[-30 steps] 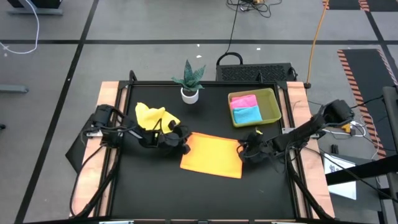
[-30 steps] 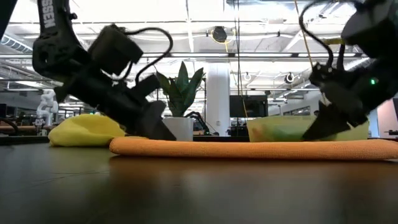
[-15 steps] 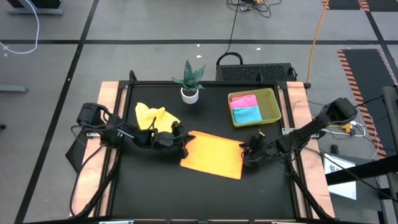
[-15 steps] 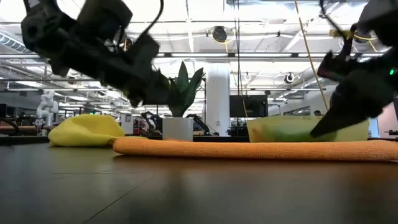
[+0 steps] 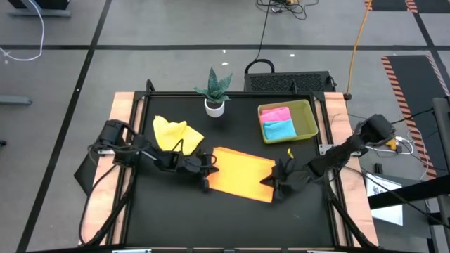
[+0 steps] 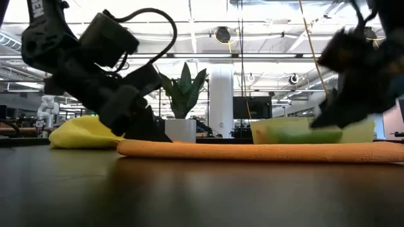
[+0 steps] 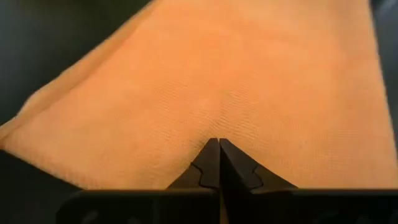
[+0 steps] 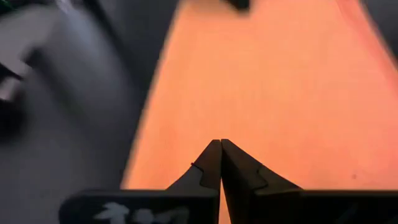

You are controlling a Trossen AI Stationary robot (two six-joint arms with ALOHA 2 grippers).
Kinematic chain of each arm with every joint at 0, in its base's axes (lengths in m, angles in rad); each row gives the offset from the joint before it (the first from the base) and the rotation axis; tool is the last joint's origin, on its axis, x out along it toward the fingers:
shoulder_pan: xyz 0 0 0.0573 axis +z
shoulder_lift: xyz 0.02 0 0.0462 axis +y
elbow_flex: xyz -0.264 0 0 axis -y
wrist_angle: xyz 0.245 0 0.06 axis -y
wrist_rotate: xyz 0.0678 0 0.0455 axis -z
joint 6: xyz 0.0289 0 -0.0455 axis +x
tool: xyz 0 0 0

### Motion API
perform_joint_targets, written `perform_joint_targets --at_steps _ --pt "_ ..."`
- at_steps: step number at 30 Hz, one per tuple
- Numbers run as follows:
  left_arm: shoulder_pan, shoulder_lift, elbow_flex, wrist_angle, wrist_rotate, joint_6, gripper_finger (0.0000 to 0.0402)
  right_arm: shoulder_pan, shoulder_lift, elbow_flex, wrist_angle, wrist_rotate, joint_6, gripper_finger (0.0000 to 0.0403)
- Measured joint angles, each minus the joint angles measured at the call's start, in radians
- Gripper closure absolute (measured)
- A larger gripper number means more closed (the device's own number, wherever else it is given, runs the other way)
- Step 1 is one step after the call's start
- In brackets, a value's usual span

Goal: Fold microfiber towels
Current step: Fold the orange microfiber cloth

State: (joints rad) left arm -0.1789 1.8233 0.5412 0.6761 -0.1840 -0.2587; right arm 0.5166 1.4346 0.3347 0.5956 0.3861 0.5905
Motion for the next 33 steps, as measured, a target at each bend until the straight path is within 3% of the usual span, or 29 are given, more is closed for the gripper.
perform_joint_targets --at_steps 9,13,16,20,23,25,29,33 --pt "0.106 -0.071 0.001 -0.033 -0.026 0.11 0.039 0.056 0.21 0.04 0.097 -0.148 0.164 0.0403" --pt "0.125 -0.144 0.003 -0.024 -0.01 0.107 0.0398 0.096 0.264 0.13 0.106 -0.195 0.14 0.0403" --pt "0.102 -0.176 0.003 -0.021 0.062 0.056 0.0393 0.115 0.268 0.188 0.11 -0.224 0.026 0.0403" --pt "0.013 -0.173 0.002 -0.03 0.105 0.017 0.0389 0.112 0.248 0.216 0.111 -0.122 -0.117 0.0403" --pt "-0.067 -0.166 0.003 -0.042 0.105 -0.011 0.0397 0.07 0.241 0.216 0.094 0.008 -0.128 0.0403" --pt "-0.116 -0.164 0.002 -0.07 0.082 -0.017 0.0398 0.028 0.243 0.216 0.037 0.034 -0.127 0.0403" --pt "-0.174 -0.165 0.003 -0.126 -0.075 -0.017 0.0391 -0.059 0.247 0.215 -0.149 0.049 -0.064 0.0403" --pt "-0.171 -0.165 0.003 -0.146 -0.234 -0.017 0.0397 -0.088 0.243 0.217 -0.311 0.198 0.113 0.0403"
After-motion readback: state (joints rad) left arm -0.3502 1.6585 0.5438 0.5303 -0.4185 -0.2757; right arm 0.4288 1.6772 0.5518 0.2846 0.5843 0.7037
